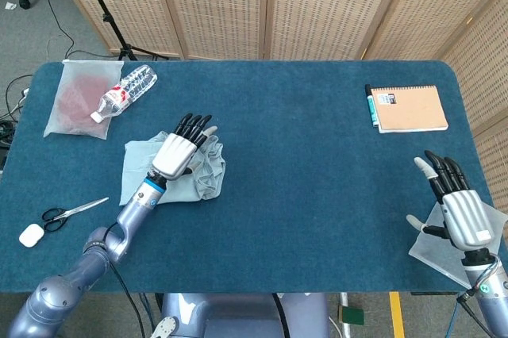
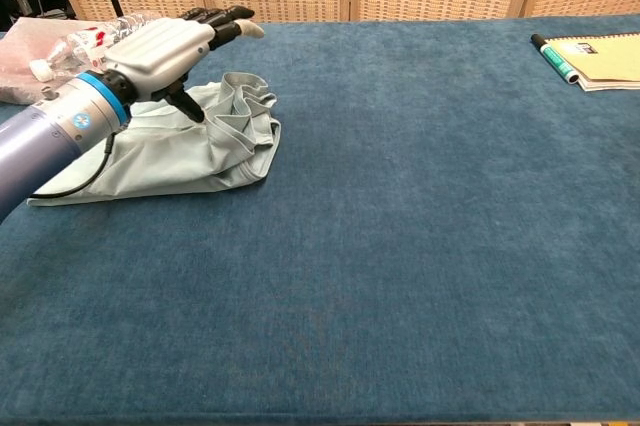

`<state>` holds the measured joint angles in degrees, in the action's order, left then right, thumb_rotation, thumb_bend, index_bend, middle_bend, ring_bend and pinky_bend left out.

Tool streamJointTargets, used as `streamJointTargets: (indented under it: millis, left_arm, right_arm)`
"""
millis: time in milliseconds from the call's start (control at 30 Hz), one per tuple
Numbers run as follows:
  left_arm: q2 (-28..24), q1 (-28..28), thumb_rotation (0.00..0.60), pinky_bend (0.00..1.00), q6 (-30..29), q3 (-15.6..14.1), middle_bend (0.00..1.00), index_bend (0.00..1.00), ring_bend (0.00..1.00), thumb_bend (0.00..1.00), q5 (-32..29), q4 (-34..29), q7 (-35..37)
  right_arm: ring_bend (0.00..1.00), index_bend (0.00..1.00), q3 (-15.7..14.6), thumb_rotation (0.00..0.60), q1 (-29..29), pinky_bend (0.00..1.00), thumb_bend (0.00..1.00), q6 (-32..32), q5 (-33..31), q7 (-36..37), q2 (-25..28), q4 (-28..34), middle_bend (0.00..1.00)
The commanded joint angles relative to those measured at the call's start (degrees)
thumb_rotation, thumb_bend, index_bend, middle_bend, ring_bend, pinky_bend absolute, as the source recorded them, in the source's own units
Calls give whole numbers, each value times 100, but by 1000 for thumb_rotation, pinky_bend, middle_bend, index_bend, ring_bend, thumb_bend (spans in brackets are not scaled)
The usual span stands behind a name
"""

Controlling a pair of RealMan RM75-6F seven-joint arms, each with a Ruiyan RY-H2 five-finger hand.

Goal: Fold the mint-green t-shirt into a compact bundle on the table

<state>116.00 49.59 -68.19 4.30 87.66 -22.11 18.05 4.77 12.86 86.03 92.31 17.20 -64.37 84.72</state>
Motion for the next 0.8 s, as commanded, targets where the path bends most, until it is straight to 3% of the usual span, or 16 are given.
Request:
streamJointTargets:
  millis: [33, 333, 800]
  left_arm:
    - [76, 66, 600, 0, 39, 10, 0, 0, 0, 213, 9, 41, -31]
    - [279, 271, 600, 0, -8, 16, 0, 0, 0, 214, 71, 276, -307]
    - [579, 544, 600, 0, 413, -137, 0, 0, 0, 213, 187, 564, -653]
  right_arm:
    - [0, 0, 2, 600, 2, 0, 0, -11, -11, 5, 3, 2, 0]
    - [0, 0, 1, 600, 12, 0, 0, -57, -36, 33, 14, -1, 0]
    - [0, 0, 0, 600, 35, 0, 0, -127, -66, 49, 10, -19, 0]
